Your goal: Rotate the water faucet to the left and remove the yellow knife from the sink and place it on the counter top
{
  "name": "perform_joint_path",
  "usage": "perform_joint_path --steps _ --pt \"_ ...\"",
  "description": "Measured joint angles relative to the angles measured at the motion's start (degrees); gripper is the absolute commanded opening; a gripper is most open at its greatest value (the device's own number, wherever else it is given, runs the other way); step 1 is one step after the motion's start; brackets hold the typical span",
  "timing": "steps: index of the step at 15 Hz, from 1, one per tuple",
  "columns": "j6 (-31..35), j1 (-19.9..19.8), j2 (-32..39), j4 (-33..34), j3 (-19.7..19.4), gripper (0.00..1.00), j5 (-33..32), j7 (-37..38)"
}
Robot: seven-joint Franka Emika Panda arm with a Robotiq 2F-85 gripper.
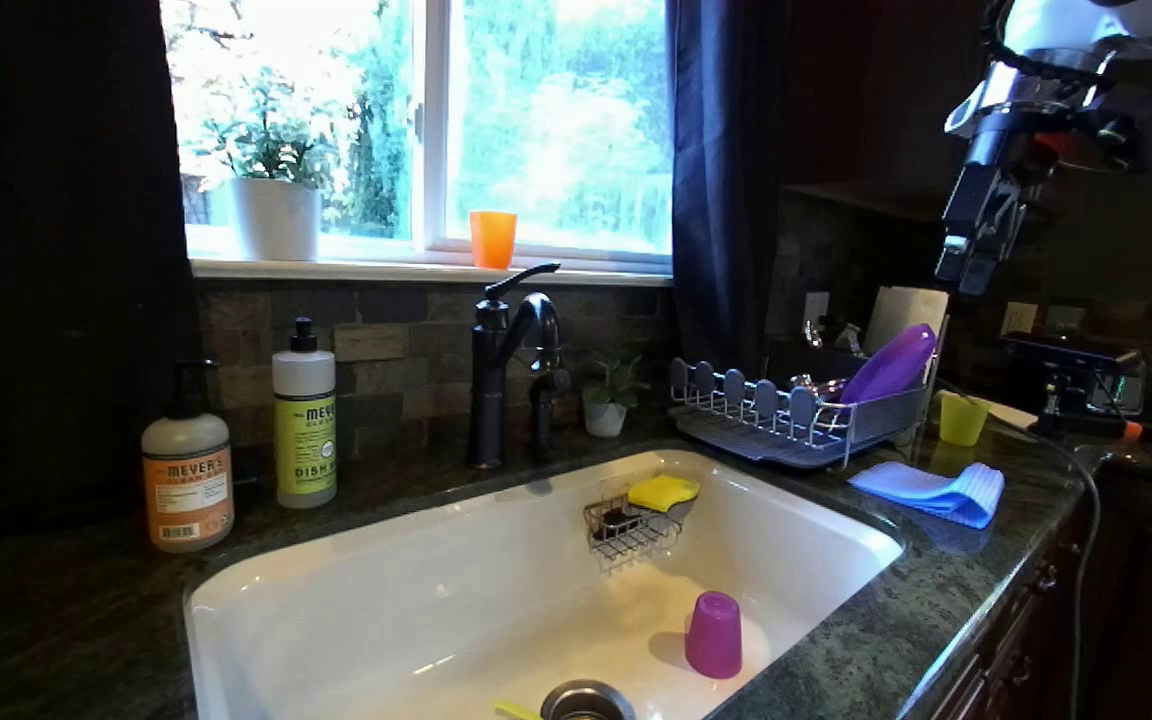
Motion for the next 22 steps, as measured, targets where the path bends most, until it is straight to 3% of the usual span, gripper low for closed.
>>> perform_joint_path --steps 22 --pt "2.39 0.22 3.05 2.29 1.22 1.0 -0.59 -1.3"
